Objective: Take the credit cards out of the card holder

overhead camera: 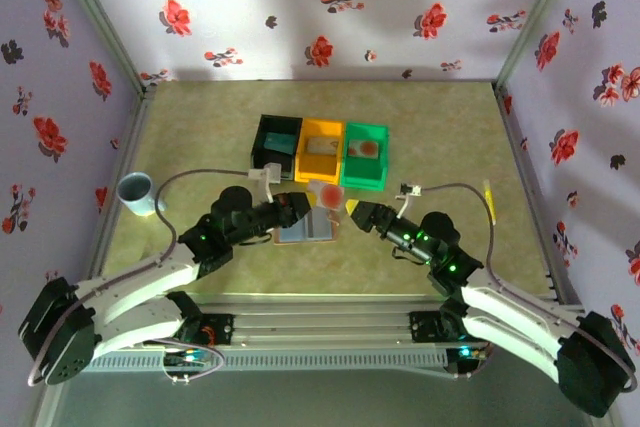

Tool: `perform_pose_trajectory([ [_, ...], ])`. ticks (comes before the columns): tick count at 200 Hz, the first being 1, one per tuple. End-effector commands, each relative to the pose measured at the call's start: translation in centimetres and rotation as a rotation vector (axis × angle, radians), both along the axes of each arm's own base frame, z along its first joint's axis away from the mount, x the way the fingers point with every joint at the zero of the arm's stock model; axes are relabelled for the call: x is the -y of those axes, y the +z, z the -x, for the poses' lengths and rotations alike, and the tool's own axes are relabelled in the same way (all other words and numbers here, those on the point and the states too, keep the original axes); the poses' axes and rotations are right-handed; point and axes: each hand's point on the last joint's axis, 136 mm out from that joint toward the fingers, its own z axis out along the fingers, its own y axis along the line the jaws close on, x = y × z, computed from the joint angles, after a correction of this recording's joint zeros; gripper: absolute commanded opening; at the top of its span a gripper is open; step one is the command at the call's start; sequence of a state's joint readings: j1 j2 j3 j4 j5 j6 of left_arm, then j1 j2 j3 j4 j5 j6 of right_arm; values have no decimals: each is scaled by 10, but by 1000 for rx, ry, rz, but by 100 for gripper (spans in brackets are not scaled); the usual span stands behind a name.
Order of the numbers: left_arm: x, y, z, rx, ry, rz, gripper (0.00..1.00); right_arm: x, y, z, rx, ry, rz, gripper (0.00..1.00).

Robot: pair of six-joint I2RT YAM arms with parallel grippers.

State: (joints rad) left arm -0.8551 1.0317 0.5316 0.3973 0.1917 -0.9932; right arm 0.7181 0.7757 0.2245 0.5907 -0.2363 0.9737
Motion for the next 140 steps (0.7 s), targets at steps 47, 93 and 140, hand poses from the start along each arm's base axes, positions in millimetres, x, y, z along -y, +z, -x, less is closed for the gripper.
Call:
perform_pose_trajectory([
  [47,10,0,-5,13,24,59,0,-8,15,6,47,35,-72,90],
  [93,13,0,-4,12,17,68,0,-18,18,9,71,69,-66,84],
  [140,19,1,5,14,-36,72,0,-17,14,5,92,44,-32,77],
])
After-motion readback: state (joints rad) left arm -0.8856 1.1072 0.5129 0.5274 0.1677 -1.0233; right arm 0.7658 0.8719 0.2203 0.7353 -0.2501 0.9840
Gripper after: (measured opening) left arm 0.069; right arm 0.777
